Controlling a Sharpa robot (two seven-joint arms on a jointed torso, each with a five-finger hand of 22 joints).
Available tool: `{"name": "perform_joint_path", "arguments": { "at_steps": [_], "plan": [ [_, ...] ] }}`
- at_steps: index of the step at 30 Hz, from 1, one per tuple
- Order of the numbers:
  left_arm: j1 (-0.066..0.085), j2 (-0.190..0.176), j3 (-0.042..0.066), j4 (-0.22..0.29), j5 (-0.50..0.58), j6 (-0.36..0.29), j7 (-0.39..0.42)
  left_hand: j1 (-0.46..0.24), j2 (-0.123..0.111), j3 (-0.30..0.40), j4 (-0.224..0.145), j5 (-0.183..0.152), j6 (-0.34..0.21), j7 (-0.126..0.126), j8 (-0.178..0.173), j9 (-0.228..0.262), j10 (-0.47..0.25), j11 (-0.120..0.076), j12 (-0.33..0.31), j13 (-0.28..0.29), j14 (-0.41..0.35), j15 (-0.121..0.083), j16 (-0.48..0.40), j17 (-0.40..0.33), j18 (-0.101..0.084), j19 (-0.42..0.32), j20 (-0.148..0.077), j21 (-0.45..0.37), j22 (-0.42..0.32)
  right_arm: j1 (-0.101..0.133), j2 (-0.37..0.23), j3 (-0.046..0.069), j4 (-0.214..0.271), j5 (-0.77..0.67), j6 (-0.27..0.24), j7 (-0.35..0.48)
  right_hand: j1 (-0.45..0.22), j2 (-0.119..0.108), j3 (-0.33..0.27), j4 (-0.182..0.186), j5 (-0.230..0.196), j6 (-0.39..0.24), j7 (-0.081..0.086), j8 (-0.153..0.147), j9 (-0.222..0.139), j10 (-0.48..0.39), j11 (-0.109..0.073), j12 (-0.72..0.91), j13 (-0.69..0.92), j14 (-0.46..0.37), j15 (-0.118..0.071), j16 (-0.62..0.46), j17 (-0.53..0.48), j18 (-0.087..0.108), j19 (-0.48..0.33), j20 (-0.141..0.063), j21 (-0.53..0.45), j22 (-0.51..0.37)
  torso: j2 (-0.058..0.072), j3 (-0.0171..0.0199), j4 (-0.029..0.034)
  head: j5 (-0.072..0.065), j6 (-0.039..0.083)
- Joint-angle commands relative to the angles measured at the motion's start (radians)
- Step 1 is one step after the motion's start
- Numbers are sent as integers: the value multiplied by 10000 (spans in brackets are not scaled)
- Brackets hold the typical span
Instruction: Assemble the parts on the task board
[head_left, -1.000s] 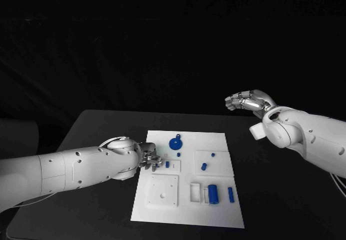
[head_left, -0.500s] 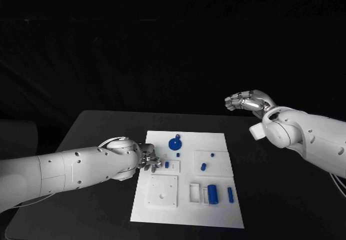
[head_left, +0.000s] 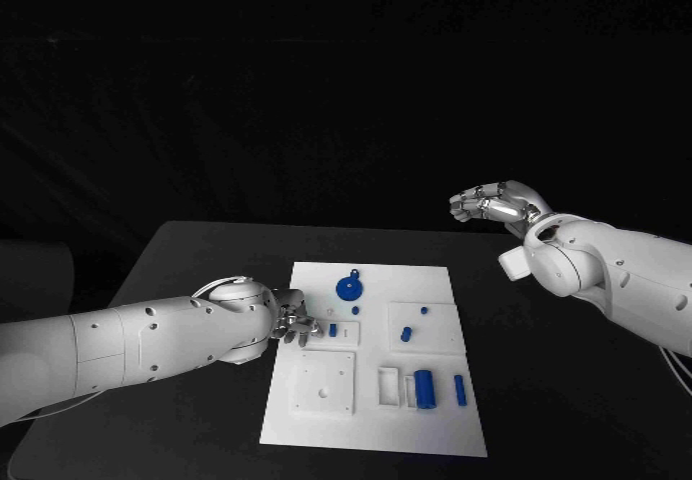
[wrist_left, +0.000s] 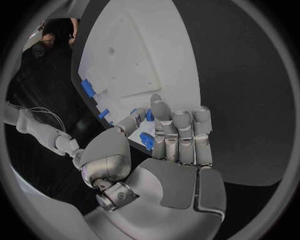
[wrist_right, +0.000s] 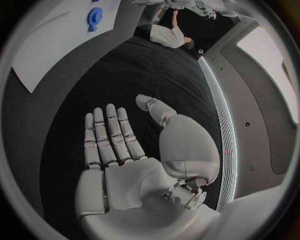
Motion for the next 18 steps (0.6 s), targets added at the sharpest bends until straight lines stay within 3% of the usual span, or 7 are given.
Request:
{"name": "perform_joint_path", "arguments": {
  "at_steps": [1, 8, 10, 12, 14, 15, 18],
  "plan": [
    [-2, -23, 4, 20, -67, -371, -95, -49, -138, 5, 121, -15, -63, -2, 55, 15, -31, 11, -30, -11, 11, -85, -68, -20, 152, 17, -922, -44, -5, -10, -14, 4, 16, -53, 136, 68, -27, 39, -31, 12, 38, 38, 92, 46, -13, 79, 24, -48, -16, -93, 8, 69, -12, -155, 17, 33, -50, 13, -5, 0, 6, -19, 2],
    [-1, -103, 30, 114, 203, -608, -2, -72, -595, 143, 374, -14, -154, 21, 57, 16, -107, 26, -53, -21, -64, -102, -95, -37, 147, -19, -943, -84, -18, -20, -8, 4, 5, -53, 139, 68, -61, 30, -49, 33, 89, 37, 93, 46, -17, 79, 24, -50, -16, -99, 10, 76, -29, -155, 20, 34, -71, 28, 0, 6, 0, -22, 8],
    [2, -140, 74, 143, 708, -558, 22, -29, -898, 268, 575, -12, -229, 49, 49, 14, -174, 47, -75, -29, -128, -100, -120, -52, 131, -41, -945, -108, -27, -23, -13, 4, -1, -53, 131, 50, -75, 28, -56, 41, 123, 36, 93, 46, -20, 80, 25, -51, -16, -101, 11, 82, -38, -153, 24, 33, -82, 37, -3, 6, -3, -25, 3],
    [4, -217, 119, 196, 1154, -396, -4, 9, -983, 303, 636, -13, -285, 70, 38, 13, -224, 60, -91, -34, -172, -94, -135, -59, 118, -67, -941, -124, -29, -24, -6, 4, -12, -53, 140, 43, -83, 28, -59, 47, 156, 36, 92, 46, -21, 80, 24, -52, -16, -102, 11, 87, -45, -152, 26, 32, -92, 45, -3, 4, -1, -35, 0],
    [14, -267, 251, 204, 1427, -397, 26, 291, -1100, 359, 434, -7, -846, 268, -194, -61, -706, 139, -255, -80, -530, -76, -304, -141, 52, -295, -891, -228, -29, -27, -8, 4, -24, -53, 147, 38, -83, 35, -57, 50, 184, 36, 92, 47, -23, 81, 23, -53, -16, -103, 11, 91, -51, -151, 29, 31, -99, 51, -2, 3, -3, -36, -6],
    [14, -266, 366, 187, 1545, -369, 38, 387, -986, 294, 300, -3, -959, 309, -180, -53, -832, 179, -221, -63, -642, -66, -290, -148, 1, -394, -860, -251, -10, -27, -1, 4, -31, -53, 147, 37, -83, 34, -57, 50, 198, 36, 91, 47, -23, 81, 23, -53, -16, -103, 10, 93, -54, -150, 29, 31, -104, 54, -3, 4, -1, -45, 7],
    [113, -389, 486, 200, 2563, -559, 306, 455, -1099, 213, 183, -3, -1294, 396, -121, -59, -1187, 244, -172, -47, -927, 1, -279, -181, -80, -619, -817, -356, -1, -35, -1, 3, -31, -53, -26, 86, -83, 34, -56, 51, 238, 36, 91, 47, -26, 80, 22, -54, -16, -104, 10, 99, -63, -149, 34, 30, -115, 64, -10, 23, -2, -28, 22]
  ]
}}
